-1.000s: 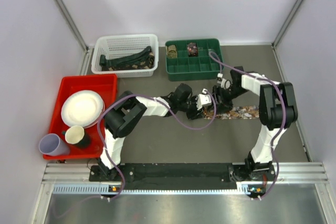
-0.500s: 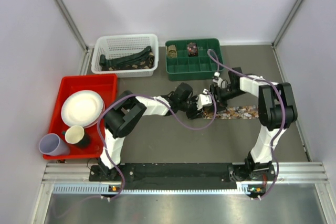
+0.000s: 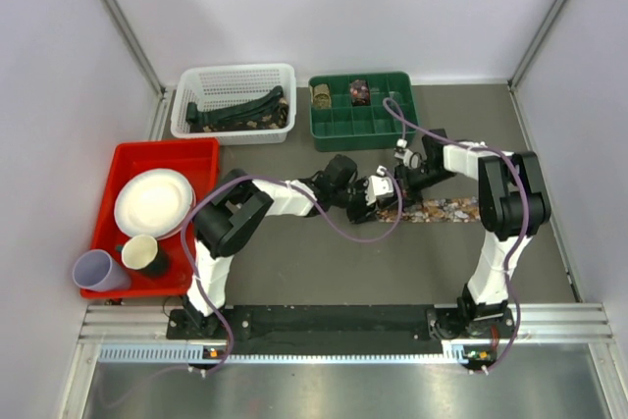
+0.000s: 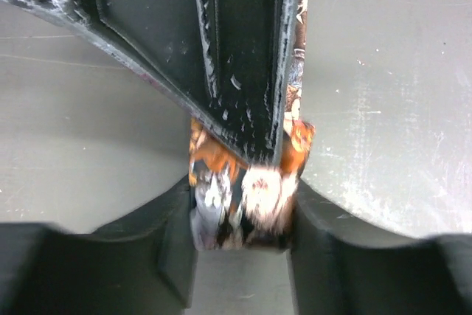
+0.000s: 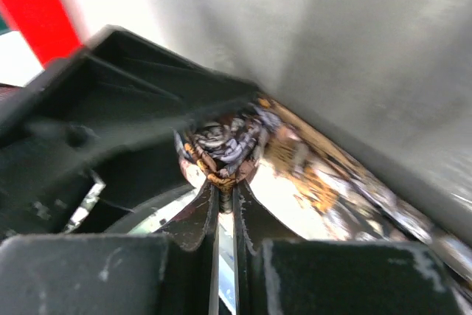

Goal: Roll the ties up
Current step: Roll the tie at the center of the board.

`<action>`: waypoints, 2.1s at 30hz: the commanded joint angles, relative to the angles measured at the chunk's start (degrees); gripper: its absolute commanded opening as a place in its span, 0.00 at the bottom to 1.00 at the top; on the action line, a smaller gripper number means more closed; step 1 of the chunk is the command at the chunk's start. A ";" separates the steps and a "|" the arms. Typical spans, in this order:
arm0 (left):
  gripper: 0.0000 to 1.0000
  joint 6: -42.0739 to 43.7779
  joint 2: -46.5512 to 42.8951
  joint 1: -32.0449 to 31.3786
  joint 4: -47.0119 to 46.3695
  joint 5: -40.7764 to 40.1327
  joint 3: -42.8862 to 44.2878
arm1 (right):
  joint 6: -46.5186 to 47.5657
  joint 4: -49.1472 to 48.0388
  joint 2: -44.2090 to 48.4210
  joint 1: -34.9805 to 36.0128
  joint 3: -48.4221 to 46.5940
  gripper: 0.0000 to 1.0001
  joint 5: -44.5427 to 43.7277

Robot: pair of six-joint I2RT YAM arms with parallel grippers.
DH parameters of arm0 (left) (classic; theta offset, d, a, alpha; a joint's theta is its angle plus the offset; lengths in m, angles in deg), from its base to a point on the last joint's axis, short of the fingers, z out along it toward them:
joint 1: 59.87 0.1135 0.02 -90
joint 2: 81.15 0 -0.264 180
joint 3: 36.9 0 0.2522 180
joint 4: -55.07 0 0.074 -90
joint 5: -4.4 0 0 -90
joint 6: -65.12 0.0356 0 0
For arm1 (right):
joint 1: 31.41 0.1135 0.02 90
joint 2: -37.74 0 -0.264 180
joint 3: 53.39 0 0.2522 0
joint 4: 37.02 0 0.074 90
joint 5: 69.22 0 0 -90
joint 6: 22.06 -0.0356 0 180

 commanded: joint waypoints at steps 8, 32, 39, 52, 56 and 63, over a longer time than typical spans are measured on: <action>0.83 -6.93 5.48 3.42 0.60 5.95 -3.44 | -0.09 1.84 -4.63 0.21 -5.23 0.00 -19.86; 0.21 -0.62 6.90 0.51 2.15 2.97 -2.30 | 3.07 8.42 -4.91 1.45 -10.06 0.14 -21.03; 0.20 5.98 4.60 0.34 18.42 -2.04 0.15 | 5.88 10.64 0.72 -1.63 -9.72 0.38 -5.49; 0.25 6.86 7.07 0.08 22.47 -3.54 3.59 | -0.36 1.84 -2.35 3.02 -5.50 0.43 -0.53; 0.27 6.43 7.24 0.08 22.38 -3.45 3.50 | 0.34 2.02 -4.01 3.11 -4.97 0.28 -1.85; 0.31 6.33 7.24 0.08 22.20 -3.27 3.06 | 2.10 4.13 -5.16 2.94 -6.46 0.00 -5.63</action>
